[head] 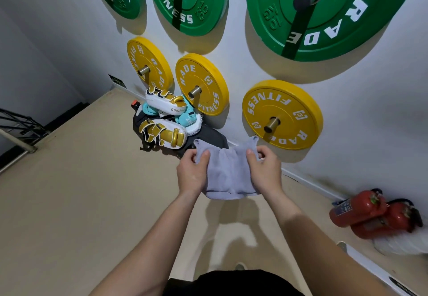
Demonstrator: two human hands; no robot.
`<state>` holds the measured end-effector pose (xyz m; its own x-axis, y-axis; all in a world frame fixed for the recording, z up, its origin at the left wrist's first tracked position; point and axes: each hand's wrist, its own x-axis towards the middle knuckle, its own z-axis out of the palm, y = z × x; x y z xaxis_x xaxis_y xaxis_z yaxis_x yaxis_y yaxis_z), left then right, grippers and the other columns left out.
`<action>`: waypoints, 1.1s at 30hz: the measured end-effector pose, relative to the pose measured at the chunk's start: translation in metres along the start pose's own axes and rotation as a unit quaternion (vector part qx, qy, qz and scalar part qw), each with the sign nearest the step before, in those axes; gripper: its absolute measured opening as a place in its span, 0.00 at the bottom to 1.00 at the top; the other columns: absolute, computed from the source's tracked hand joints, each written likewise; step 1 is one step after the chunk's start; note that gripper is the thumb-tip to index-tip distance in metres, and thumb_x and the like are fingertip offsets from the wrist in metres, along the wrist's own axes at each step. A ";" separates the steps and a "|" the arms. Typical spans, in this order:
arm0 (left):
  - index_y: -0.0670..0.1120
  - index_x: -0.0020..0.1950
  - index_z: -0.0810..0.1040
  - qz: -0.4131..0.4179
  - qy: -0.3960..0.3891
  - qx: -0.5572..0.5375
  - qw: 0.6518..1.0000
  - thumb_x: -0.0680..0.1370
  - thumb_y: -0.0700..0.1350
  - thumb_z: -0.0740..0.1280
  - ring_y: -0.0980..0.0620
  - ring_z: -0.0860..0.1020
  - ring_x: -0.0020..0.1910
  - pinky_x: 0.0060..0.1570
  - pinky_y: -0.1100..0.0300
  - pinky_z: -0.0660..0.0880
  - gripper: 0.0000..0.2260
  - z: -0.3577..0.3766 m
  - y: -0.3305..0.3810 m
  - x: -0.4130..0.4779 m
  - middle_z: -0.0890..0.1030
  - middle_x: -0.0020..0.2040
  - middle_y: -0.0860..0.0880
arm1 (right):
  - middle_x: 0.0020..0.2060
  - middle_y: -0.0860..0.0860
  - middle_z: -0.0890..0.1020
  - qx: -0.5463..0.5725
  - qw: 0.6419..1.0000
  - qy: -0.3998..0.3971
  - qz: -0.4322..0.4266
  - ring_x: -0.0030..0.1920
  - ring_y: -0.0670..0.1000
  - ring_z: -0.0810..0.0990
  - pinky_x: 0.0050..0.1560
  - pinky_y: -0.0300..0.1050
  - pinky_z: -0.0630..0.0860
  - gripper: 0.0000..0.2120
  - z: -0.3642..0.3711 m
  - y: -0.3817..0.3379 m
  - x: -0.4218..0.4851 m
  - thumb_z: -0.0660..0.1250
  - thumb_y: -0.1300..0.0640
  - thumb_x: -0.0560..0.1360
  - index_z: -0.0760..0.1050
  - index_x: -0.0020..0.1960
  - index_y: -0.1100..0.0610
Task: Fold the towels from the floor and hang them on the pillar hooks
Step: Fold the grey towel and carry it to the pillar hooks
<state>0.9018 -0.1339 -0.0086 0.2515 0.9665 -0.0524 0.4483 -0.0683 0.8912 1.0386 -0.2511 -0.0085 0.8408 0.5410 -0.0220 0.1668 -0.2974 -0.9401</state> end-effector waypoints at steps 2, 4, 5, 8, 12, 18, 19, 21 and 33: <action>0.45 0.43 0.79 0.010 -0.025 -0.006 1.000 0.77 0.49 0.70 0.54 0.74 0.35 0.35 0.64 0.70 0.08 0.009 0.005 -0.006 0.80 0.35 0.49 | 0.36 0.45 0.79 0.000 1.000 -0.029 0.007 0.37 0.42 0.76 0.34 0.31 0.68 0.06 0.010 -0.005 -0.007 0.68 0.53 0.77 0.76 0.43 0.53; 0.48 0.44 0.81 0.021 -0.058 -0.013 0.998 0.77 0.47 0.71 0.57 0.76 0.35 0.35 0.69 0.71 0.05 0.014 0.012 -0.011 0.80 0.35 0.54 | 0.37 0.47 0.80 0.001 0.998 -0.054 0.018 0.37 0.42 0.77 0.34 0.30 0.69 0.05 0.019 -0.008 -0.011 0.69 0.53 0.76 0.77 0.44 0.54; 0.48 0.46 0.82 0.024 -0.077 -0.018 0.997 0.77 0.47 0.72 0.57 0.78 0.36 0.37 0.68 0.72 0.03 0.016 0.014 -0.013 0.82 0.36 0.55 | 0.36 0.47 0.80 0.005 0.998 -0.064 0.023 0.36 0.42 0.77 0.33 0.29 0.69 0.04 0.022 -0.010 -0.012 0.69 0.54 0.76 0.77 0.45 0.54; 0.50 0.51 0.85 0.024 -0.125 -0.029 0.991 0.76 0.48 0.71 0.55 0.83 0.43 0.45 0.59 0.79 0.05 0.017 0.017 -0.015 0.86 0.41 0.56 | 0.34 0.45 0.79 0.017 0.997 -0.067 0.024 0.33 0.39 0.77 0.33 0.30 0.69 0.04 0.023 -0.014 -0.014 0.69 0.55 0.76 0.77 0.46 0.55; 0.53 0.53 0.86 0.006 -0.212 -0.071 0.975 0.76 0.41 0.64 0.50 0.82 0.43 0.44 0.50 0.82 0.14 0.009 0.020 -0.016 0.87 0.45 0.50 | 0.32 0.46 0.78 0.027 0.994 -0.096 0.053 0.35 0.48 0.79 0.40 0.46 0.76 0.07 0.021 -0.011 -0.009 0.68 0.51 0.76 0.74 0.44 0.53; 0.56 0.54 0.85 0.072 -0.255 0.004 0.964 0.75 0.50 0.66 0.42 0.83 0.43 0.48 0.40 0.82 0.11 0.007 0.014 -0.010 0.85 0.43 0.47 | 0.27 0.42 0.68 0.044 0.987 -0.132 0.074 0.31 0.49 0.72 0.35 0.53 0.76 0.21 0.016 -0.019 -0.003 0.72 0.38 0.70 0.63 0.37 0.48; 0.56 0.55 0.85 0.076 -0.252 0.002 0.965 0.75 0.50 0.69 0.44 0.83 0.43 0.50 0.41 0.81 0.10 0.006 0.014 -0.009 0.85 0.42 0.48 | 0.28 0.43 0.68 0.042 0.988 -0.131 0.073 0.32 0.51 0.73 0.35 0.56 0.79 0.20 0.015 -0.020 -0.001 0.71 0.38 0.70 0.64 0.36 0.47; 0.54 0.58 0.85 0.070 -0.240 -0.012 0.968 0.73 0.46 0.75 0.51 0.81 0.39 0.51 0.44 0.81 0.13 0.004 0.016 -0.006 0.84 0.40 0.49 | 0.30 0.48 0.70 0.035 0.987 -0.144 0.069 0.34 0.53 0.76 0.36 0.63 0.82 0.16 0.014 -0.021 0.003 0.68 0.42 0.74 0.66 0.33 0.45; 0.46 0.47 0.80 0.071 -0.187 -0.051 0.978 0.79 0.39 0.68 0.57 0.77 0.39 0.44 0.56 0.78 0.03 0.001 0.026 0.007 0.81 0.41 0.50 | 0.40 0.56 0.84 0.143 0.961 -0.229 0.068 0.37 0.49 0.82 0.31 0.41 0.78 0.07 0.001 -0.028 0.016 0.67 0.57 0.80 0.80 0.47 0.61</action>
<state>0.9160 -0.1295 0.0133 0.6104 0.7891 -0.0683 0.3019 -0.1521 0.9411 1.0472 -0.2334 0.0171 0.5196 0.8209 -0.2368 -0.1310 -0.1973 -0.9715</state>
